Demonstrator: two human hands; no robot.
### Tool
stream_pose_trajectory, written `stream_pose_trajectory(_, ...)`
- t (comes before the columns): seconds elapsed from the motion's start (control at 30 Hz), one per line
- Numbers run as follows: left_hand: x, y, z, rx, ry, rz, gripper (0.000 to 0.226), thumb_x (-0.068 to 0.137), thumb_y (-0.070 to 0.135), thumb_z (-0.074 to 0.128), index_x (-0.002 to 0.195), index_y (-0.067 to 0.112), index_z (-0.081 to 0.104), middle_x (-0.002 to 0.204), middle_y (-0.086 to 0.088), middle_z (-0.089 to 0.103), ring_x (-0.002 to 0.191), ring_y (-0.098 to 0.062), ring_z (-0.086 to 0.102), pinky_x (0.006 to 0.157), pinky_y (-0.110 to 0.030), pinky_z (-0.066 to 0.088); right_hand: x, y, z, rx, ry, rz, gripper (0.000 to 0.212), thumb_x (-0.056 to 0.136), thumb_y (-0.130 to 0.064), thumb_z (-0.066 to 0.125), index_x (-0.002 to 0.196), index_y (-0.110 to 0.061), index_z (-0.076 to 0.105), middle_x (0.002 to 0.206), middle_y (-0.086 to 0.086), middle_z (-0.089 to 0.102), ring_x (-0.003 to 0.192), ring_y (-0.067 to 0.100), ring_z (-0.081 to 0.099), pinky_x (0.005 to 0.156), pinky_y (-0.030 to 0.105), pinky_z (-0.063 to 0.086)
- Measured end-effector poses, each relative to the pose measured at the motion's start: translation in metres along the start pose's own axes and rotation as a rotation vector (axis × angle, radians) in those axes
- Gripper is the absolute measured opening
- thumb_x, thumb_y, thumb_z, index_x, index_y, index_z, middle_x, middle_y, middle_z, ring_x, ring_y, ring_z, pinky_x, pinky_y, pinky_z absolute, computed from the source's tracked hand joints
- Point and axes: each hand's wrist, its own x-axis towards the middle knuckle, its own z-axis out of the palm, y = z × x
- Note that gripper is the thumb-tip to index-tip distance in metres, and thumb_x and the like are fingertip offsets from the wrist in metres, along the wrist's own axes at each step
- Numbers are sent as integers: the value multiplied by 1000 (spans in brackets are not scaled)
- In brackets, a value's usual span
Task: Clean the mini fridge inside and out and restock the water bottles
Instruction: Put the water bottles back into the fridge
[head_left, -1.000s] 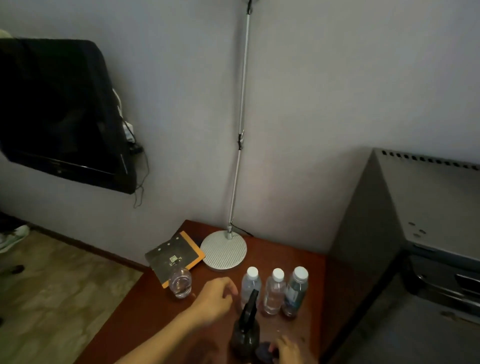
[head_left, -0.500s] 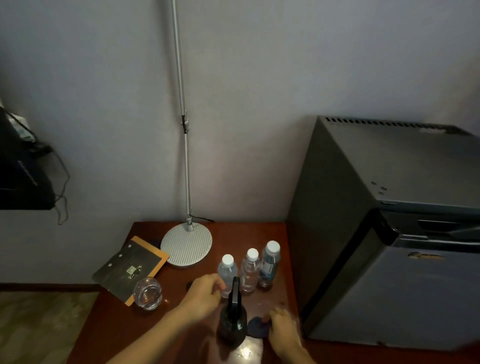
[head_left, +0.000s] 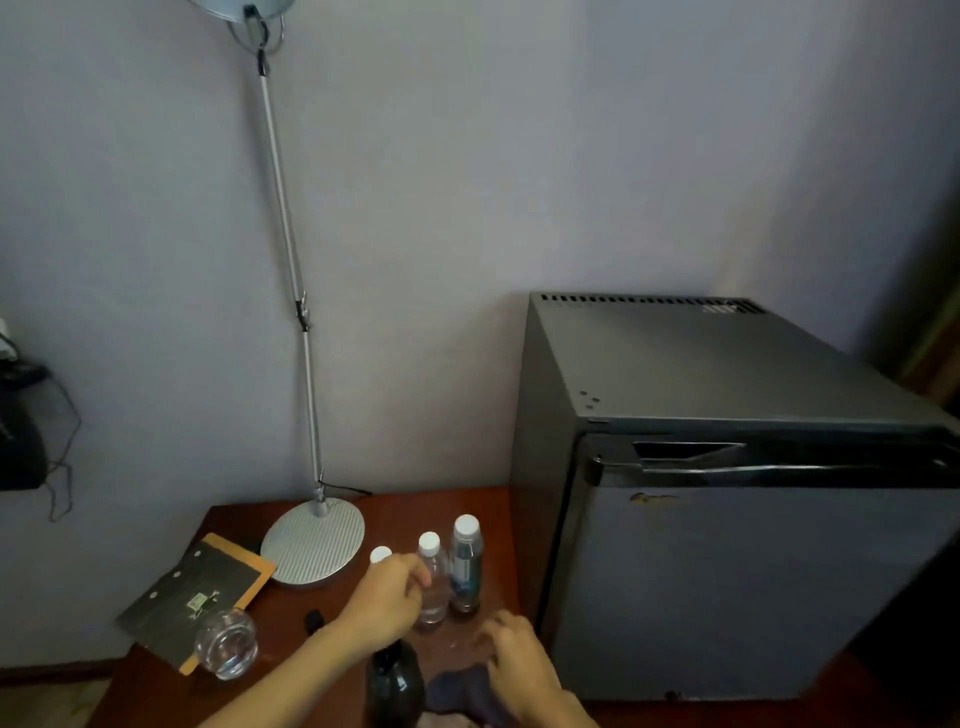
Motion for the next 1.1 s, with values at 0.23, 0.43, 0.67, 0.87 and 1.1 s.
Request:
stream_pose_trajectory(0.23,-8,101,-7,-38,247,87,35,83,-2,51,79,32,56,94,-1,61,87,-17,59,76,-24,45,-51,3,-108,-86,344,-366,35,80,-5,50,114,-8,57,126,9,48,118,28,44,88,38,50)
stream_pose_trajectory(0.43,-23,212,-21,34,467,228,25,84,1,49,106,8,59,104,-10,56,95,-26,55,86,-40,46,-93,24,-220,-161,830,-527,17,74,-4,59,90,-9,64,96,7,61,91,27,54,76,33,49)
stream_pose_trajectory(0.67,-51,261,-4,117,482,120,34,85,3,50,119,9,52,121,-8,49,109,-28,51,93,-41,45,-99,32,-258,-334,529,-340,33,93,-22,48,121,-6,49,121,11,51,113,28,43,97,35,39)
stream_pose_trajectory(0.87,-57,262,-2,122,464,71,42,87,5,51,128,12,45,134,1,40,115,-14,46,95,-24,43,-86,27,-249,-156,566,-278,33,91,-35,51,114,-11,48,119,5,47,112,25,41,99,34,34)
stream_pose_trajectory(1.1,-59,246,-6,185,438,170,57,85,4,53,138,18,39,147,8,28,127,-17,42,101,-29,42,-85,22,-254,88,585,-226,30,91,-46,50,86,-18,41,94,-5,41,89,15,34,77,27,28)
